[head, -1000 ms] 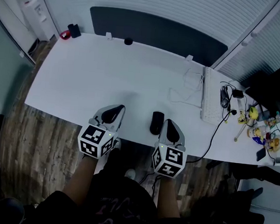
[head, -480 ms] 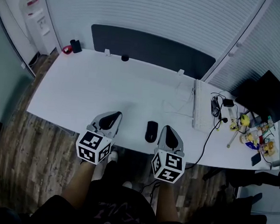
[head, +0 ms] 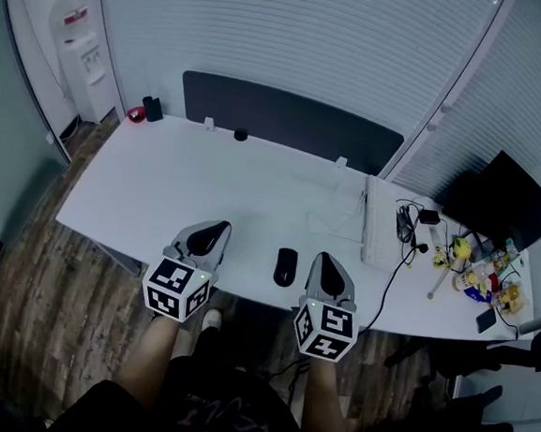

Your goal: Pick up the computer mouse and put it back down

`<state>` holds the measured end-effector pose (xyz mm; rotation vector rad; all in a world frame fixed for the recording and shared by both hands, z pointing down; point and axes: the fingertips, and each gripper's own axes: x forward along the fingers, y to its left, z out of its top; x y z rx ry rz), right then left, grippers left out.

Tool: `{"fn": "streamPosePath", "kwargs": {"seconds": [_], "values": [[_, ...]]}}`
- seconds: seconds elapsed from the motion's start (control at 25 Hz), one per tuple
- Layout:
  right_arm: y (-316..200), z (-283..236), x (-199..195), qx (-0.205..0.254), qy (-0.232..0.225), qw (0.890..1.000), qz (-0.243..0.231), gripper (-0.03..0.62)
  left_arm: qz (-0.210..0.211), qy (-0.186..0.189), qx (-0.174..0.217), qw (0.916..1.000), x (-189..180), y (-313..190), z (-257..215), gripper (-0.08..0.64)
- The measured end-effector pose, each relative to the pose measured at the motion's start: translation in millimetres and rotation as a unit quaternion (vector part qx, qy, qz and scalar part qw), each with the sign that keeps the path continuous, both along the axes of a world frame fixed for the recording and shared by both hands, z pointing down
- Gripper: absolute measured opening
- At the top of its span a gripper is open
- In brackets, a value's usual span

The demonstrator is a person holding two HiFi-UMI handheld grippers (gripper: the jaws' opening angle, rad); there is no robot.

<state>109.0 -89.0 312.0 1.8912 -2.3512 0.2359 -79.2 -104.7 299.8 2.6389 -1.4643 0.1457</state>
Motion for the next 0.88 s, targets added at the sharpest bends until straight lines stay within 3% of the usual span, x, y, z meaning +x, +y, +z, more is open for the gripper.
{"fn": "streamPosePath", "kwargs": {"seconds": [0.88], "values": [[37.7, -29.5, 2.7, 0.037, -0.002, 0.999, -0.029, 0.009, -0.021, 0.006, 0.029, 0.9993, 2.7, 42.1, -27.5, 0.0]]}}
